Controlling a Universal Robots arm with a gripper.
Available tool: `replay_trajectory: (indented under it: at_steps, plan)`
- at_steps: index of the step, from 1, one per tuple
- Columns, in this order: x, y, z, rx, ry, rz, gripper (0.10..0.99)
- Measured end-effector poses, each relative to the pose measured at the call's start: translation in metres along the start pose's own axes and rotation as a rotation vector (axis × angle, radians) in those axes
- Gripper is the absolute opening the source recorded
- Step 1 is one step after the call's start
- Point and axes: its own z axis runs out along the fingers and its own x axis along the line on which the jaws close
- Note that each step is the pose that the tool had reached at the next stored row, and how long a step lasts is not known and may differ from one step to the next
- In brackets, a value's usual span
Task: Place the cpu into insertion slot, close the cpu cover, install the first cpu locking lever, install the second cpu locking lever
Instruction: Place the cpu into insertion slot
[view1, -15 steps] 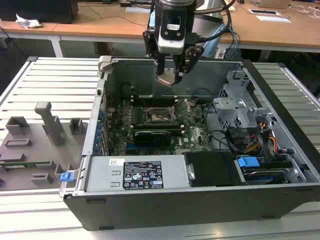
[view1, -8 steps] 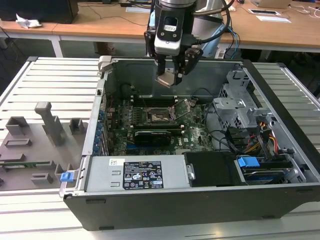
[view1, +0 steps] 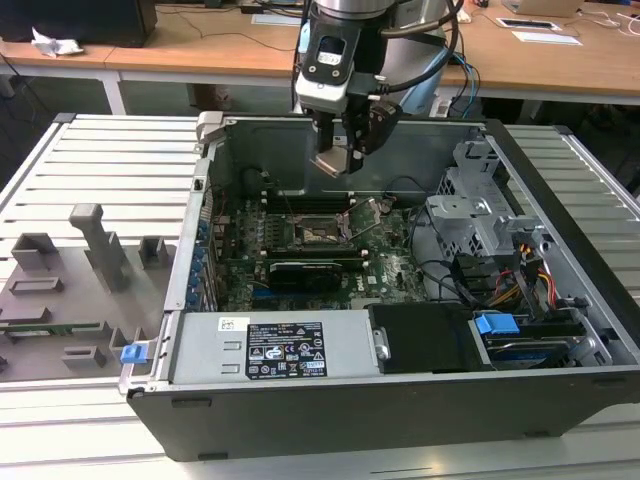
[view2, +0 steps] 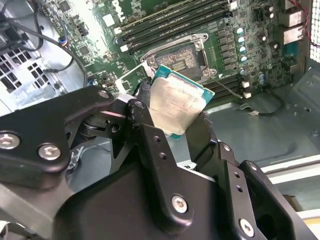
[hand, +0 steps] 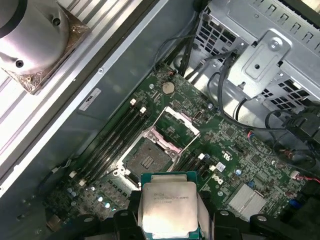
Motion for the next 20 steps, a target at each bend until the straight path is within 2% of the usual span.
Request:
replay_trajectory:
  at_steps: [6,20]
  plan:
    - [0.0000,-0.0001,0.0019,0.000,-0.0045,0.077,0.529]
    - [0.0001,-0.0003,0.0047,0.000,-0.0130,0.211,0.529]
